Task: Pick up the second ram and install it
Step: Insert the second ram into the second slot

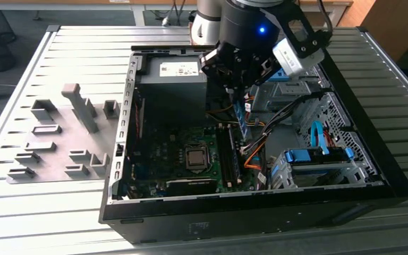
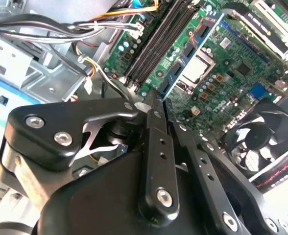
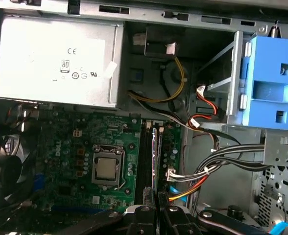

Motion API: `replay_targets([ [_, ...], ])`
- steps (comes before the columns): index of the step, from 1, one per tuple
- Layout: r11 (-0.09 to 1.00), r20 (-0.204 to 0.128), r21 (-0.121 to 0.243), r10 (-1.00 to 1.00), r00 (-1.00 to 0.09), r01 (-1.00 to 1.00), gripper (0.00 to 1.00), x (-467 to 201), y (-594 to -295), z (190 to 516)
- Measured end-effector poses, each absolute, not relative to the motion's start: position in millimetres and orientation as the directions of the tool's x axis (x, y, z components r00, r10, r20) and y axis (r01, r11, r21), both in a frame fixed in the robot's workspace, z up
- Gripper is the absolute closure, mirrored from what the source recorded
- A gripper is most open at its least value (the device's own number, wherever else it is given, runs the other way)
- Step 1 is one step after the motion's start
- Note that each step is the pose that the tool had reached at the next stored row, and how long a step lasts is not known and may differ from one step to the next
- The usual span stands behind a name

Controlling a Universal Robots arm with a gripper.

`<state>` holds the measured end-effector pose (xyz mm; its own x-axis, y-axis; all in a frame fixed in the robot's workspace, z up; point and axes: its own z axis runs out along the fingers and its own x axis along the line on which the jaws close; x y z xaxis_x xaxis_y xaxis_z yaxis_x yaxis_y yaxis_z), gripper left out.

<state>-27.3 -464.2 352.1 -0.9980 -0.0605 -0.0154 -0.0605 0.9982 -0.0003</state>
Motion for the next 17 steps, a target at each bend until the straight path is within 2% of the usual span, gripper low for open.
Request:
replay_targets([
  [17,0.999,-0.015,-0.001,-0.035,-0.999,-0.035,0.86,-28,-464,327],
])
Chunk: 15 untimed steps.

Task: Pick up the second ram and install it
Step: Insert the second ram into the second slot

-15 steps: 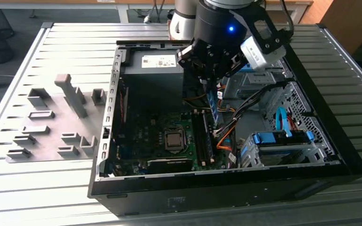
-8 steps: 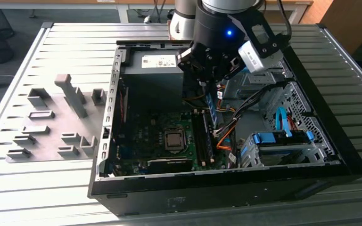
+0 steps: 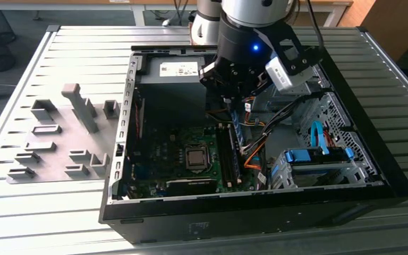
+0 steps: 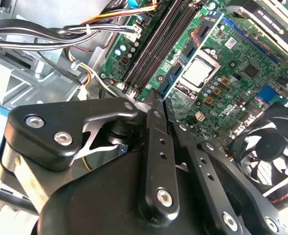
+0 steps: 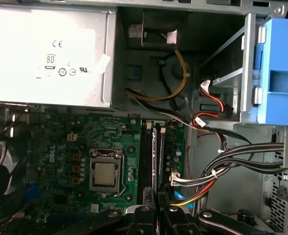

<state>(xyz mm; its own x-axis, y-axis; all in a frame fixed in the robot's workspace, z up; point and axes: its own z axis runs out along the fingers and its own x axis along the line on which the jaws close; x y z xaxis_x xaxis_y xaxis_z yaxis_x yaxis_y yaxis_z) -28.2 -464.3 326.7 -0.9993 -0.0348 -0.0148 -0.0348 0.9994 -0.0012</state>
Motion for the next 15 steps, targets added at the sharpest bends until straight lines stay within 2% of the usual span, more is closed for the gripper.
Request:
replay_targets([
  [15,0.999,-0.015,-0.002,-0.034,-0.999,-0.034,0.86,-28,-464,310],
])
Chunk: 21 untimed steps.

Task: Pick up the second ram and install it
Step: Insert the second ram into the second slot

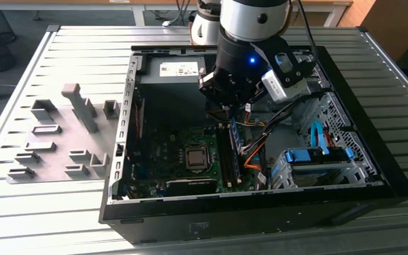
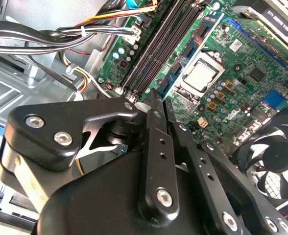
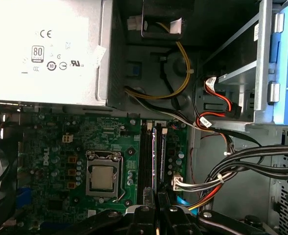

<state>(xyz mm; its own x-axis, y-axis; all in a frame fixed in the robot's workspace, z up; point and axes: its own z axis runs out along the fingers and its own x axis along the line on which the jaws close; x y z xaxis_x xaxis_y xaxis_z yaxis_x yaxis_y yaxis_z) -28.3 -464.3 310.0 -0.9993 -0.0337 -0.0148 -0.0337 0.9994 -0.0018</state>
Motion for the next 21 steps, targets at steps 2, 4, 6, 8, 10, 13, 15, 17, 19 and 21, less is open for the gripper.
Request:
replay_targets([
  [2,0.999,-0.015,-0.002,-0.034,-0.999,-0.034,0.86,-28,-464,310],
  [4,0.999,-0.015,-0.002,-0.034,-0.999,-0.034,0.86,-28,-464,310],
  [6,0.999,-0.015,-0.002,-0.034,-0.999,-0.034,0.86,-28,-464,310],
  [8,0.999,-0.015,-0.002,-0.034,-0.999,-0.034,0.86,-28,-464,310],
  [10,0.999,-0.015,-0.002,-0.034,-0.999,-0.034,0.86,-28,-464,310],
  [13,0.999,-0.015,-0.001,-0.034,-0.999,-0.034,0.86,-28,-464,308],
  [15,0.999,-0.014,-0.002,-0.034,-0.999,-0.034,0.86,-28,-464,305],
  [17,1.0,-0.014,-0.002,-0.027,-1.0,-0.027,0.86,-29,-464,301],
  [19,1.0,-0.014,-0.002,-0.012,-1.0,-0.012,0.86,-29,-464,298],
  [21,1.0,-0.014,-0.003,-0.005,-1.0,-0.005,0.86,-30,-465,294],
])
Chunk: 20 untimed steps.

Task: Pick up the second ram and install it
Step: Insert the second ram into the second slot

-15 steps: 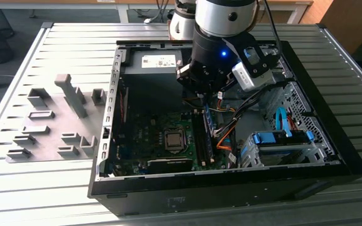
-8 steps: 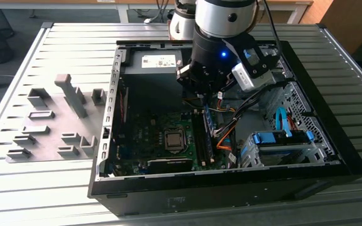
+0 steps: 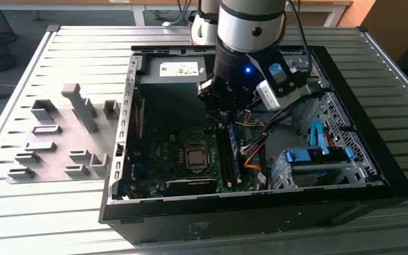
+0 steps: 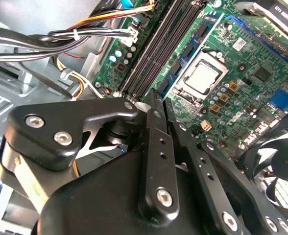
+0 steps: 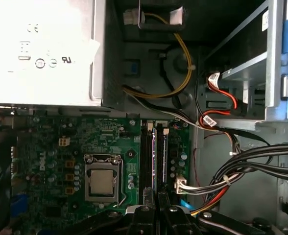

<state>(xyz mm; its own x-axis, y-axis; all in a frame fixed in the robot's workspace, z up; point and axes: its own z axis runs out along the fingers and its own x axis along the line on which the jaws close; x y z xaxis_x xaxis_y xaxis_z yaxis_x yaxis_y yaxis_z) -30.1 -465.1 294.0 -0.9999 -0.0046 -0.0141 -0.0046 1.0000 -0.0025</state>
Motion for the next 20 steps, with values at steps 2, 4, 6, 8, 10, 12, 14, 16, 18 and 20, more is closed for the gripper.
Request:
replay_targets([
  [2,1.0,-0.013,-0.003,-0.004,-1.0,-0.004,0.86,-30,-468,291],
  [4,1.0,-0.013,-0.002,-0.004,-1.0,-0.004,0.86,-30,-470,287],
  [6,1.0,-0.013,-0.002,-0.004,-1.0,-0.004,0.86,-30,-471,283],
  [8,1.0,-0.013,-0.009,-0.004,-1.0,-0.004,0.86,-31,-471,281],
  [10,1.0,-0.013,-0.013,-0.004,-1.0,-0.004,0.86,-31,-471,279],
  [12,1.0,-0.012,-0.013,-0.004,-1.0,-0.004,0.86,-31,-471,275],
  [14,1.0,-0.012,-0.013,-0.003,-1.0,-0.003,0.86,-31,-471,272],
  [16,1.0,-0.011,-0.013,-0.002,-1.0,-0.002,0.86,-31,-471,268],
  [18,1.0,-0.01,-0.013,0.0,-1.0,0.0,0.86,-31,-471,265],
  [20,1.0,-0.01,-0.013,0.001,-1.0,0.002,0.86,-31,-471,262],
])
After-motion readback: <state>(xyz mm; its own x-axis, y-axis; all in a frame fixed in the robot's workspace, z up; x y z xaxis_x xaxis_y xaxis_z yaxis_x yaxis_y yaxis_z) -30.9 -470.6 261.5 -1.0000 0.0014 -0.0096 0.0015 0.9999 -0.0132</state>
